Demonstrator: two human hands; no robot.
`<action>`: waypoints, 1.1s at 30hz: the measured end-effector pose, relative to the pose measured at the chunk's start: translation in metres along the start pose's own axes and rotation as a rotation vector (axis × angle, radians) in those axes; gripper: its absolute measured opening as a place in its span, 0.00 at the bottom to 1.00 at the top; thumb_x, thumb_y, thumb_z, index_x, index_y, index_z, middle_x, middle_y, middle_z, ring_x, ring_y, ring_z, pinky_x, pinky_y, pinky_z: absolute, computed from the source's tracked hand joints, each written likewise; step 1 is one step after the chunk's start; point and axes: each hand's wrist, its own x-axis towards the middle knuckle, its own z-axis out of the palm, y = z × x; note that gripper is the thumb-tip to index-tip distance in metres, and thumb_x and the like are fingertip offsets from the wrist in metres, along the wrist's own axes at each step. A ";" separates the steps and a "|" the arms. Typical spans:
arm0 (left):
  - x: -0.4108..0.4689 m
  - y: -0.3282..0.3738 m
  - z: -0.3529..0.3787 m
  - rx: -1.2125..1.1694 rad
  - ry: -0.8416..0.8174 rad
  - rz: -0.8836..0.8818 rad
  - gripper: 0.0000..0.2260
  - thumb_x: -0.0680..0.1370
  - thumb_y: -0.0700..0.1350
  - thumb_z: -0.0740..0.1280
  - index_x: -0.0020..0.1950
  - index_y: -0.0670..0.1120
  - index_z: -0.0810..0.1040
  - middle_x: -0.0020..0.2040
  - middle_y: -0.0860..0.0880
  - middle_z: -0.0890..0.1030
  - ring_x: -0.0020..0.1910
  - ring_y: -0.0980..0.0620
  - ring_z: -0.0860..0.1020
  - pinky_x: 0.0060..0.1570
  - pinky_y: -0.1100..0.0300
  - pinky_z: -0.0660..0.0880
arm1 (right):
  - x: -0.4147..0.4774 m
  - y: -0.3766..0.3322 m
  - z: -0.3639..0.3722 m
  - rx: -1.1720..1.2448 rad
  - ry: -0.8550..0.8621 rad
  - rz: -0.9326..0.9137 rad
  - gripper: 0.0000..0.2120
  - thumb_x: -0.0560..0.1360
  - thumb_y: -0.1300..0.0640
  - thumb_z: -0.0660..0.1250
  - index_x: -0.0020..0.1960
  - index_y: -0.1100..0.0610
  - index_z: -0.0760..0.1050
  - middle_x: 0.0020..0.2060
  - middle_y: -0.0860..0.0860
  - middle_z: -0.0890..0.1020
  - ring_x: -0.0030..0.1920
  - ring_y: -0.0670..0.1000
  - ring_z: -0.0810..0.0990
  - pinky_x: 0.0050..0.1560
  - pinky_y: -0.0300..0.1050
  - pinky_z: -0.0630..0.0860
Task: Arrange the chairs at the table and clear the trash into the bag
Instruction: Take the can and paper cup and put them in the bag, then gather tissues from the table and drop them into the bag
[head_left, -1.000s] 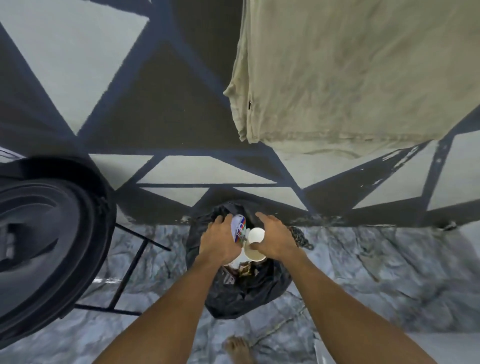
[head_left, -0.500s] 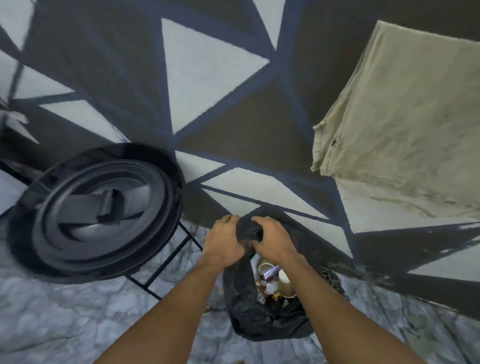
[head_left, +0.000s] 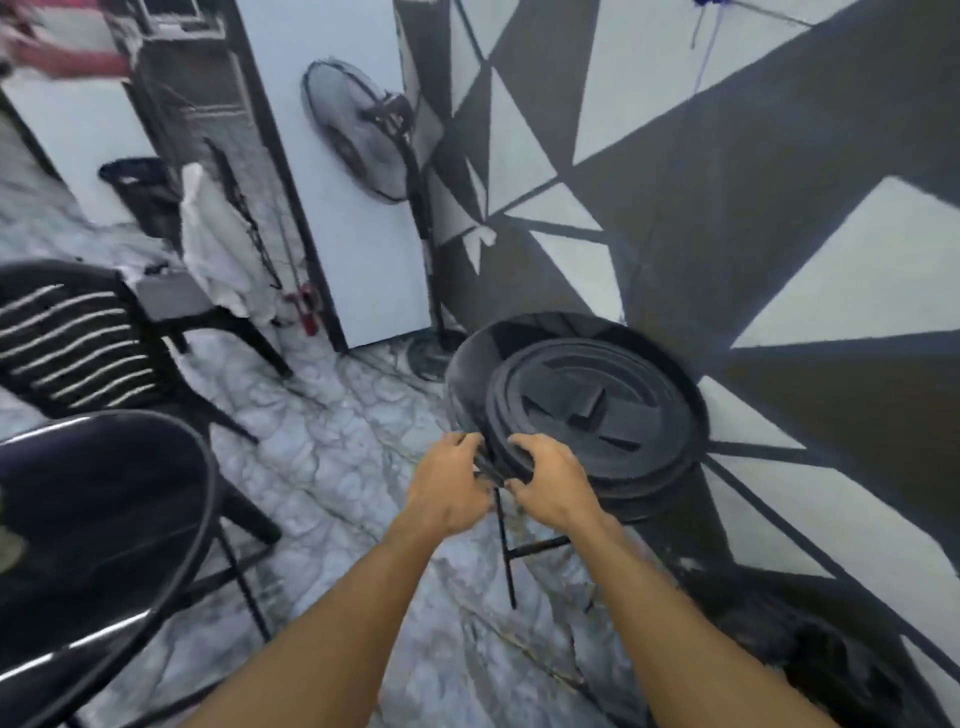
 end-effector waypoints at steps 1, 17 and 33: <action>-0.009 -0.025 -0.017 0.009 0.026 -0.043 0.23 0.73 0.47 0.69 0.68 0.47 0.74 0.65 0.47 0.76 0.64 0.43 0.73 0.59 0.50 0.74 | 0.008 -0.027 0.014 -0.002 -0.026 -0.044 0.28 0.74 0.56 0.73 0.72 0.53 0.71 0.67 0.51 0.76 0.68 0.53 0.73 0.65 0.44 0.69; -0.194 -0.313 -0.195 0.028 0.436 -0.814 0.27 0.74 0.49 0.69 0.73 0.47 0.71 0.69 0.50 0.74 0.68 0.47 0.72 0.66 0.50 0.73 | 0.058 -0.379 0.263 -0.037 -0.538 -0.757 0.28 0.72 0.57 0.73 0.71 0.54 0.74 0.65 0.52 0.79 0.67 0.54 0.76 0.69 0.47 0.71; -0.287 -0.483 -0.228 -0.038 0.566 -1.286 0.29 0.76 0.48 0.70 0.76 0.49 0.68 0.74 0.51 0.71 0.73 0.50 0.67 0.69 0.54 0.67 | 0.065 -0.536 0.458 -0.117 -0.884 -1.024 0.28 0.75 0.54 0.72 0.74 0.52 0.70 0.70 0.50 0.74 0.71 0.53 0.72 0.72 0.49 0.69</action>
